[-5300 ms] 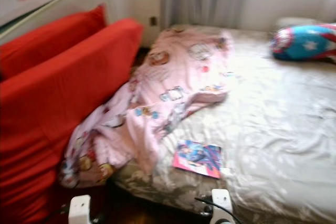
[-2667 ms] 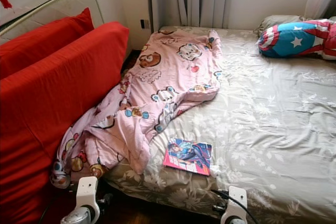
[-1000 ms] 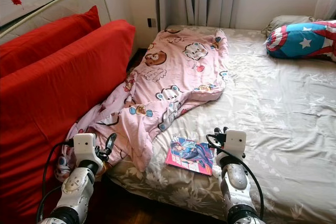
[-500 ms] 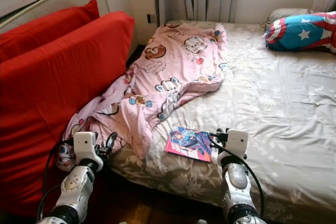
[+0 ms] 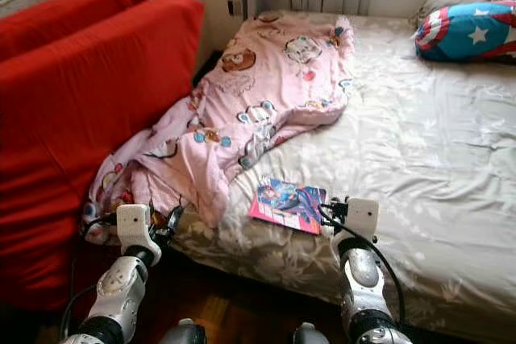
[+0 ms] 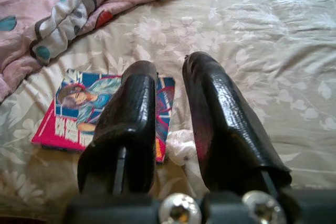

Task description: Clean up the room

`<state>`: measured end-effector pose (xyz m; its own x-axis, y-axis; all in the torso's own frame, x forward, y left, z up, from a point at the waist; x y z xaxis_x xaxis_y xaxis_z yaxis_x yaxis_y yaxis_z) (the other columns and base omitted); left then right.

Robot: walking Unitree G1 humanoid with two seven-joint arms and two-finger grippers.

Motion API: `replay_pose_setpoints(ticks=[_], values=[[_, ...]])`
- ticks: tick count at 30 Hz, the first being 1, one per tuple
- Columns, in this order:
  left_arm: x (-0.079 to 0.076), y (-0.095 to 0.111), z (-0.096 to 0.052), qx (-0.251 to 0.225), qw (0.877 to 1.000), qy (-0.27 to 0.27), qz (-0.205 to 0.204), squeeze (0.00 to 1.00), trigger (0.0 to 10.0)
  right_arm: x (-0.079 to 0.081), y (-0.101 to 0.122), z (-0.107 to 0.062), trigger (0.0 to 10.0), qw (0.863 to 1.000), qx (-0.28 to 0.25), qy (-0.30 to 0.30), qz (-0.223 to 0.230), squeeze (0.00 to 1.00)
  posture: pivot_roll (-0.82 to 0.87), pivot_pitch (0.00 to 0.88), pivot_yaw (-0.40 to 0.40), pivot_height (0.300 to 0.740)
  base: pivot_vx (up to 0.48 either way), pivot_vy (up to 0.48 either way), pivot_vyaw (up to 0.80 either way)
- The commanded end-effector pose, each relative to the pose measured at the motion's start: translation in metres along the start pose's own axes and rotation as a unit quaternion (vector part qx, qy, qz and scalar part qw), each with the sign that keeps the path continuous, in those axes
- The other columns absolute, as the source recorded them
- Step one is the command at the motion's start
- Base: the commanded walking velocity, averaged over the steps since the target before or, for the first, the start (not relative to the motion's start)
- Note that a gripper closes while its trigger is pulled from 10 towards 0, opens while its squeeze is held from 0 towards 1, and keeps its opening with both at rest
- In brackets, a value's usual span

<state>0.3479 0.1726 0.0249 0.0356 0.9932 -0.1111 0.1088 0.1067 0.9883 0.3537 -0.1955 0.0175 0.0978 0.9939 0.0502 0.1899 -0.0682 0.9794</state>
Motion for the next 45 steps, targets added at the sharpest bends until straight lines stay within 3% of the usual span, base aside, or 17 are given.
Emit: replay_pose_setpoints(ticks=[1,3,32,45], values=[[0.0037,-0.0054,-0.002,0.013,1.0,0.004,0.003,0.0,10.0,0.0057,-0.0082,-0.0004,10.0,1.0,0.023,0.007,-0.004,0.0,-0.09,0.089,0.043,0.655,0.0,0.0,0.0],[0.0035,-0.0059,-0.0022,0.014,1.0,0.004,0.002,0.0,10.0,0.007,-0.0082,-0.0006,10.0,1.0,0.022,0.01,-0.006,0.0,-0.09,0.089,0.043,0.641,0.0,0.0,0.0],[0.0077,-0.012,-0.0045,0.027,1.0,0.01,-0.003,0.0,10.0,0.0135,-0.0086,-0.0018,10.0,1.0,0.017,0.024,0.003,0.0,-0.09,0.097,0.043,0.641,0.0,0.0,0.0],[0.0074,-0.0146,-0.0058,0.03,0.999,0.013,-0.007,0.0,10.0,0.0156,-0.0143,-0.0035,10.0,0.999,0.03,0.03,0.001,0.0,-0.09,0.101,0.042,0.641,0.275,0.0,0.0]])
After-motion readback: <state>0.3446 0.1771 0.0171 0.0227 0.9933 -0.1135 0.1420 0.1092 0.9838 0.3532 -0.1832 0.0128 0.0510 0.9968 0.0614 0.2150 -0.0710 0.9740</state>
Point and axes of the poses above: a point about 5 cm out from each wrist's last joint towards the gripper, its own z axis pointing out of the wrist towards the gripper, its own y axis along the axis of the wrist's last joint, x = y × z, the point moved 5 cm from there along z, pointing out of the wrist towards the gripper, and after that the axes turned 1 degree about -z, right-handed, at the moved point
